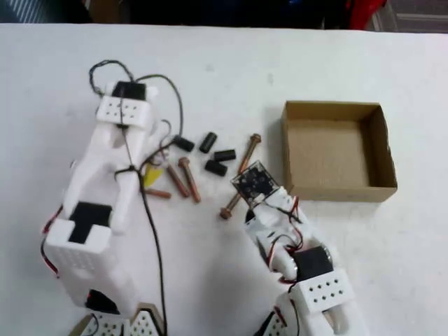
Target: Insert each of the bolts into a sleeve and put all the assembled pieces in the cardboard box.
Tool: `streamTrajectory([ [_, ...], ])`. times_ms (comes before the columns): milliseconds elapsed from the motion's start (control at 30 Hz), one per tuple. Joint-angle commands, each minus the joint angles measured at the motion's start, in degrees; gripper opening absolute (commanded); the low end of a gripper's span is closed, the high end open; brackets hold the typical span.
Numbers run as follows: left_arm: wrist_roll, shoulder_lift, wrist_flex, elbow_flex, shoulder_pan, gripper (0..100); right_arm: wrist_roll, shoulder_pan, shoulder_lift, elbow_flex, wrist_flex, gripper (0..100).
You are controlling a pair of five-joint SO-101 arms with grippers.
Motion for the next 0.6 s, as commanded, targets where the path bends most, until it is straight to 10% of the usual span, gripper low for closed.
streamTrajectory([
  [0,-0.70,-1.36,0.70,-0.53,4.62,2,0.44,0.57,-1.27,-0.26,-1.45,1.7],
  [567,-1.05,-21.93,0.79,3.43,7.87,2,0.53,0.57,-1.27,-0.26,-1.45,1.7],
])
